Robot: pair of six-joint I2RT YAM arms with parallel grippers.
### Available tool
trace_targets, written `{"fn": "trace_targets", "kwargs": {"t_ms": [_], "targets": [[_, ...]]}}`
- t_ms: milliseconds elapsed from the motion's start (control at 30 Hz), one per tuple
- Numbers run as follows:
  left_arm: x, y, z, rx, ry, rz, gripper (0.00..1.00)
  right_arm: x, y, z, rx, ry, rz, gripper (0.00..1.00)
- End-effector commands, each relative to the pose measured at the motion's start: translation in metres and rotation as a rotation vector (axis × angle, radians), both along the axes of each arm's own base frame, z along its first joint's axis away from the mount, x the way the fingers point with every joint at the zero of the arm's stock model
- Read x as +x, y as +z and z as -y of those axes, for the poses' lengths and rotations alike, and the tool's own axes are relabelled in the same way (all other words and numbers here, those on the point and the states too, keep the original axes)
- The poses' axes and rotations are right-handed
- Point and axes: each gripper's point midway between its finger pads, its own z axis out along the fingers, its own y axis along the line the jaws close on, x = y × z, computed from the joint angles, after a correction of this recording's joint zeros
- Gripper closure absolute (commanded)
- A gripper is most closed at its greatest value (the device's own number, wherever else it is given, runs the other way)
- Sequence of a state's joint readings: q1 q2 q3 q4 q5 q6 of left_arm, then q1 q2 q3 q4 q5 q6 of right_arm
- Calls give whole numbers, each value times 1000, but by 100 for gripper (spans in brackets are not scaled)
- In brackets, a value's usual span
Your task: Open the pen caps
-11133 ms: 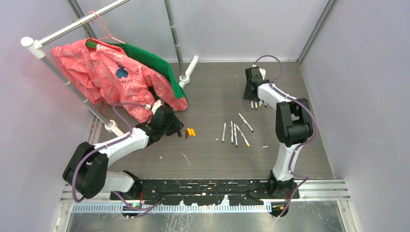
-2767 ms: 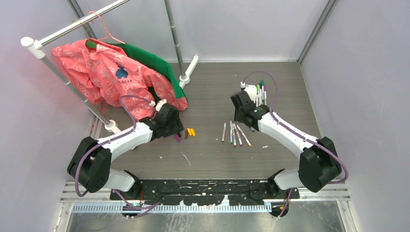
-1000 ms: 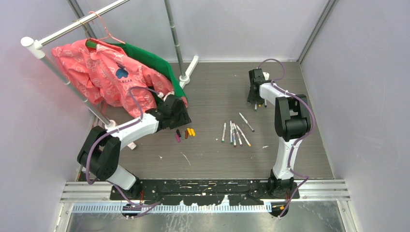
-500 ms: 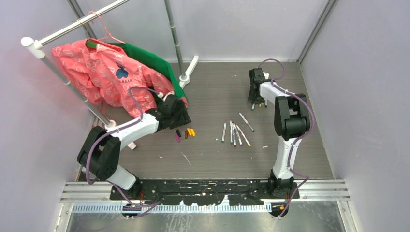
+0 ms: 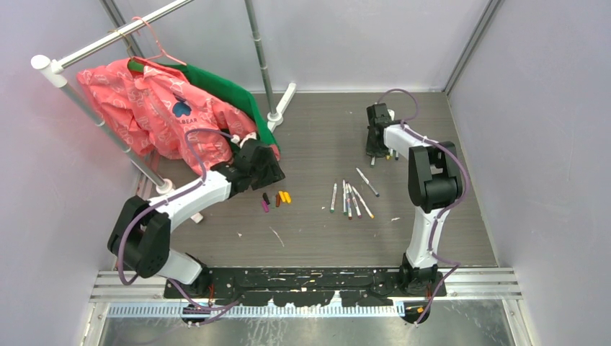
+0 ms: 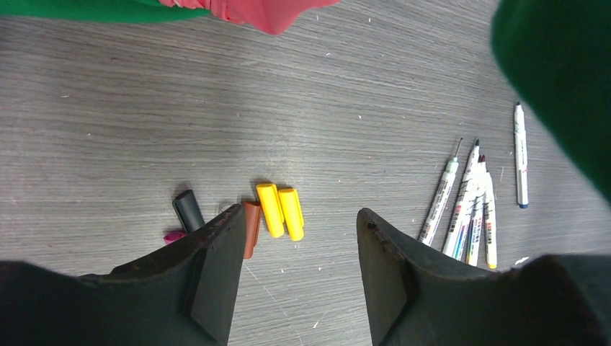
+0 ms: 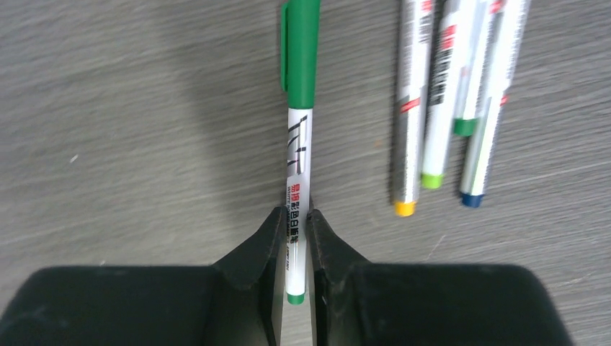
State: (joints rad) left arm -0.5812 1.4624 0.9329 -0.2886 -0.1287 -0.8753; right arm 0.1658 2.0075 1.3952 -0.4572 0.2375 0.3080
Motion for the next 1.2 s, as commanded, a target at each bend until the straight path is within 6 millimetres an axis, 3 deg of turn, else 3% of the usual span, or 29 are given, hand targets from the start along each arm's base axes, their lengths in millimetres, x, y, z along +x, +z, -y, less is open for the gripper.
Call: {"fn": "trace_targets", "kwargs": {"t_ms": [0, 267, 667, 933, 1167], "targets": [[2, 21, 0, -47, 17, 46, 42, 2, 50, -34, 14, 124, 108, 99], [5, 41, 5, -101, 13, 83, 37, -26, 89, -91, 39, 270, 186, 99], [20, 68, 33, -245, -22, 113, 35, -103, 127, -184, 321, 533, 241, 99], [25, 72, 55, -344, -51, 85, 34, -133, 121, -228, 383, 639, 218, 99], [32, 66, 60, -362, -41, 70, 34, -152, 121, -261, 429, 708, 216, 99]]}}
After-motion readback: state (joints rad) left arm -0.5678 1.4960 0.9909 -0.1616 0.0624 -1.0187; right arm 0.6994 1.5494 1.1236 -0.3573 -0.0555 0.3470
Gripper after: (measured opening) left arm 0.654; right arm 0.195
